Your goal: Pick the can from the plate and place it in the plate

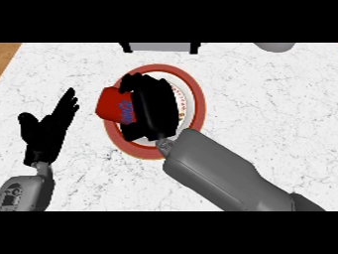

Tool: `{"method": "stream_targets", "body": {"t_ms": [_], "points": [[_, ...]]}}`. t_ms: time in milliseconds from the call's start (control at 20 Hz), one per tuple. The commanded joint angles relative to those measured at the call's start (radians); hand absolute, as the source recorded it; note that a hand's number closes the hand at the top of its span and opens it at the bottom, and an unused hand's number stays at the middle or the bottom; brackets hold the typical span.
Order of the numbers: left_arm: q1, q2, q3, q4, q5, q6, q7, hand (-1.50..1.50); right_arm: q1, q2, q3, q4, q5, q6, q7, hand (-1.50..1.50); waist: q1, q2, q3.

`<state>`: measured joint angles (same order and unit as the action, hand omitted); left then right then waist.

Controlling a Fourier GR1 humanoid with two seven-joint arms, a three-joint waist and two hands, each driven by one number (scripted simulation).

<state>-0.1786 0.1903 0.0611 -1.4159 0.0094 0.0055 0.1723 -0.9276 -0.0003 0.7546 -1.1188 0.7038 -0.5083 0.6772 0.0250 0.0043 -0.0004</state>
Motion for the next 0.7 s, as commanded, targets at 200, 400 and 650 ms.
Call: {"method": "stream_targets", "body": {"t_ms": [200,400,650], "points": [[-0.005,-0.009,-0.001,0.015,-0.012,0.004,-0.016,0.0,-0.005,0.0,-0.148,0.23,-0.237,0.094,-0.233,1.5,0.008,0.008,0.001],[-0.032,0.026,0.036,0.034,0.015,-0.026,-0.014,0.0,0.008,0.0,-0.13,0.332,-0.302,0.194,-0.393,-1.5,0.003,0.004,0.0],[-0.003,-0.007,0.007,0.002,-0.011,0.003,0.01,0.0,-0.032,0.0,-0.211,0.384,-0.307,0.11,-0.627,-1.5,-0.002,0.002,0.001]]}}
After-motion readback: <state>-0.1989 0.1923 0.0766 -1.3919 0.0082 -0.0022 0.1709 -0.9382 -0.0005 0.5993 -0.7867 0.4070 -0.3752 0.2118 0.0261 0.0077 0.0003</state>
